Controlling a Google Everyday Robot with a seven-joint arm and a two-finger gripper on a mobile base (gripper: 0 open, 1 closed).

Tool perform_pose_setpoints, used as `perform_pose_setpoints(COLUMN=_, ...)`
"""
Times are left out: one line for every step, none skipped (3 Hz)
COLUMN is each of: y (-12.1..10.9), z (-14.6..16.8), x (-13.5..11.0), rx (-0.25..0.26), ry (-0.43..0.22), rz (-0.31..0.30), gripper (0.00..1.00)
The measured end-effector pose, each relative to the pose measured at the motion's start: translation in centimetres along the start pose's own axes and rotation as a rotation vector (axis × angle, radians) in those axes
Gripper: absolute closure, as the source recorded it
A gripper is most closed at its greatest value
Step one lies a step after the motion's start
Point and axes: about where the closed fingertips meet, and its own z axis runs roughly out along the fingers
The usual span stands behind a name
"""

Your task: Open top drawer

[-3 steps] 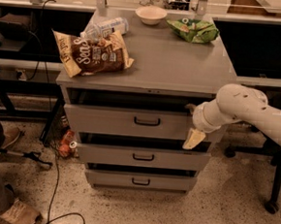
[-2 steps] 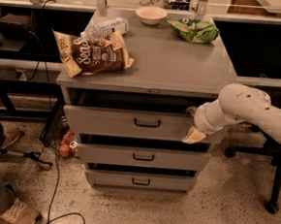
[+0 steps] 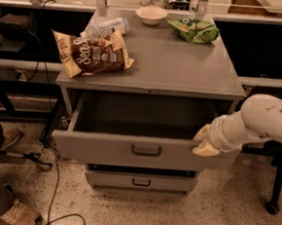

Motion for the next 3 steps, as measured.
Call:
perform_pose_setpoints(y=3.5, z=-2.7, x=0.0, rx=-0.02, ry=-0.022, rz=0.065, gripper=1.0)
perform_pose_setpoints(y=3.5, z=-2.7, x=0.0, rx=-0.02, ry=-0.022, rz=0.065, gripper=1.0)
perform_pose_setpoints(y=7.1, z=-3.0, x=0.9, rx=-0.076, ry=-0.003, rz=0.096, gripper=1.0)
